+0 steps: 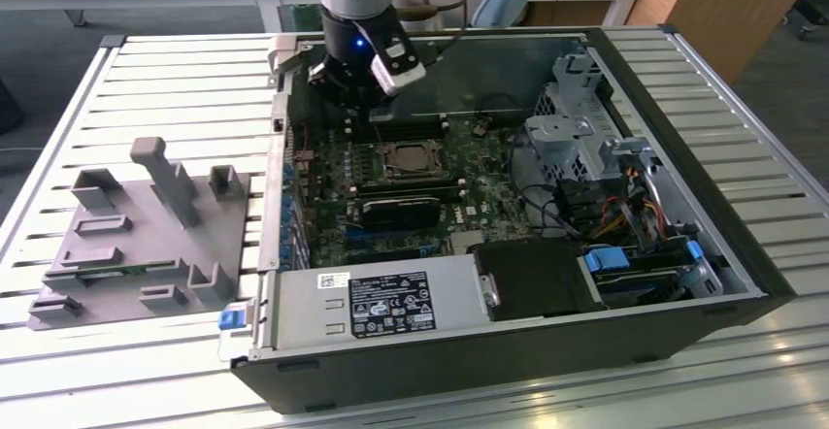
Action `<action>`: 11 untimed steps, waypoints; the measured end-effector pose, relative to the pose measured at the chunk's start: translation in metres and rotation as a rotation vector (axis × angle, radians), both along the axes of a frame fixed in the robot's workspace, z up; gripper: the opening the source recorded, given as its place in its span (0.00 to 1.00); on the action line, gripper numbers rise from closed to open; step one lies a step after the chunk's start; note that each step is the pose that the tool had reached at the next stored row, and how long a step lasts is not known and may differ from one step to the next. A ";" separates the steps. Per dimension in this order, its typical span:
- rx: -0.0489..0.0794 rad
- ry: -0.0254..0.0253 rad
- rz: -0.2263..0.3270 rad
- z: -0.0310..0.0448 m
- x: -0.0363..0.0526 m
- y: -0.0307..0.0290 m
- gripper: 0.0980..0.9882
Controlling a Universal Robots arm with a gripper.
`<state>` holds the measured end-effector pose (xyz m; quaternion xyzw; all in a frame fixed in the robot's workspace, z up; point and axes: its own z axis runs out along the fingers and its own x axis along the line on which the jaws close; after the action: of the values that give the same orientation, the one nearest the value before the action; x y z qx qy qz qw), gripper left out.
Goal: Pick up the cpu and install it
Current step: 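Install the first cpu locking lever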
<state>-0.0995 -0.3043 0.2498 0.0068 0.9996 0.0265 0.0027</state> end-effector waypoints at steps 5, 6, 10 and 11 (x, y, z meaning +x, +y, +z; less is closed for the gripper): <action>0.000 -0.0017 0.000 0.0002 -0.0019 0.0026 0.01; 0.000 -0.0018 0.000 0.0005 -0.0019 0.0033 0.01; 0.000 -0.0020 0.000 0.0024 -0.0019 0.0067 0.01; 0.000 -0.0020 0.000 0.0029 -0.0019 0.0075 0.01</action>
<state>-0.1014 -0.2967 0.2527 0.0067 0.9996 0.0264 0.0037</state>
